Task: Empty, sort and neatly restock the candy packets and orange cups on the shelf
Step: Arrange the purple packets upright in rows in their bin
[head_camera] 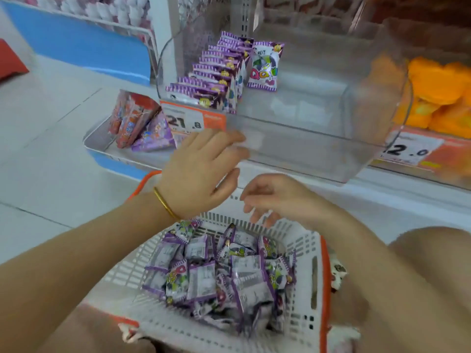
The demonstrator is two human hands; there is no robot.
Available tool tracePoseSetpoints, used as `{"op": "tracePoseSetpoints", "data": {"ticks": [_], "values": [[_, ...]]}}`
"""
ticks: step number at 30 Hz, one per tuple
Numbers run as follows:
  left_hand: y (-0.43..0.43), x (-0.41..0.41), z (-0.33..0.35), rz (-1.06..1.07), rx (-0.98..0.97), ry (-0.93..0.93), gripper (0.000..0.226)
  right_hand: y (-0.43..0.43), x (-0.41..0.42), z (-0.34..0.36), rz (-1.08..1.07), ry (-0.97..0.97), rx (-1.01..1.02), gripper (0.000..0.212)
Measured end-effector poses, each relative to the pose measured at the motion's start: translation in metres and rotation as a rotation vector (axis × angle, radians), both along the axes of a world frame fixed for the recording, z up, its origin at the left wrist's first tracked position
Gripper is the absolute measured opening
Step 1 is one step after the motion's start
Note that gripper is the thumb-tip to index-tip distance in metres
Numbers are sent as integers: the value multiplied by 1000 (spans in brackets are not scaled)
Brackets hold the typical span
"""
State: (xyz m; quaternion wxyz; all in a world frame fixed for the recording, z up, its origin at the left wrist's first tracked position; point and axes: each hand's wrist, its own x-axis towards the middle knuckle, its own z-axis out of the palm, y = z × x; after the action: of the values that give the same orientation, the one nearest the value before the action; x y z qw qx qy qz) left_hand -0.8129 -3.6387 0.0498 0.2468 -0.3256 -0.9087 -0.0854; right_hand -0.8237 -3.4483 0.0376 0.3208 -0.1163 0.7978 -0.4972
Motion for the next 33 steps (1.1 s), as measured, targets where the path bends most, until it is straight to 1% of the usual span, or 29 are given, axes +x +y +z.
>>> {"op": "tracePoseSetpoints", "data": {"ticks": [2,3,5,6,7,8,9,10,12,14,15,16,18,19,21,23,25,26,27,28,29,30,31,32,33], "values": [[1,18,-28,17,-117,-119,25,5,-8,-74,10,-37,268,18],[1,26,-42,31,-152,-187,26,9,-10,-108,12,-26,382,20],[0,38,-68,47,-174,-347,28,19,-6,-167,52,16,534,24],[-2,43,-81,59,-192,-407,29,24,1,-191,111,19,566,29],[-5,47,-92,71,-221,-443,30,26,7,-209,196,3,584,47],[-8,50,-100,77,-255,-468,31,28,14,-224,301,-23,612,73],[-11,52,-106,84,-278,-490,32,29,19,-236,418,-33,656,95],[-13,53,-110,97,-281,-512,33,30,24,-245,532,-2,717,108],[-16,53,-115,125,-254,-527,36,30,31,-256,667,128,816,120],[-15,51,-118,158,-239,-554,32,27,34,-256,708,233,872,122],[-14,49,-119,177,-224,-583,29,25,36,-255,712,267,893,118],[-12,48,-120,200,-213,-629,27,22,39,-257,700,284,894,108],[-8,46,-120,236,-219,-690,28,15,45,-260,603,203,813,82],[-6,46,-120,248,-229,-711,29,12,48,-260,546,137,760,73],[-3,47,-119,264,-233,-753,29,10,50,-257,476,68,705,64],[1,51,-118,304,-185,-823,29,12,45,-245,411,80,714,62],[6,55,-111,412,-58,-986,27,15,35,-223,286,88,680,72],[11,58,-107,496,72,-1118,24,16,30,-209,209,86,633,76],[16,62,-103,590,263,-1280,21,14,27,-192,136,99,579,77],[22,67,-99,672,519,-1463,21,12,26,-174,82,138,526,76],[28,71,-95,728,802,-1636,28,9,28,-154,42,190,478,76],[34,75,-93,744,1091,-1762,42,5,33,-135,4,252,429,77],[39,79,-91,720,1333,-1817,56,1,40,-118,-26,309,381,75],[42,82,-89,664,1501,-1811,64,-2,47,-102,-48,362,326,68],[45,84,-85,589,1606,-1783,64,-4,55,-89,-56,388,267,59]]}}
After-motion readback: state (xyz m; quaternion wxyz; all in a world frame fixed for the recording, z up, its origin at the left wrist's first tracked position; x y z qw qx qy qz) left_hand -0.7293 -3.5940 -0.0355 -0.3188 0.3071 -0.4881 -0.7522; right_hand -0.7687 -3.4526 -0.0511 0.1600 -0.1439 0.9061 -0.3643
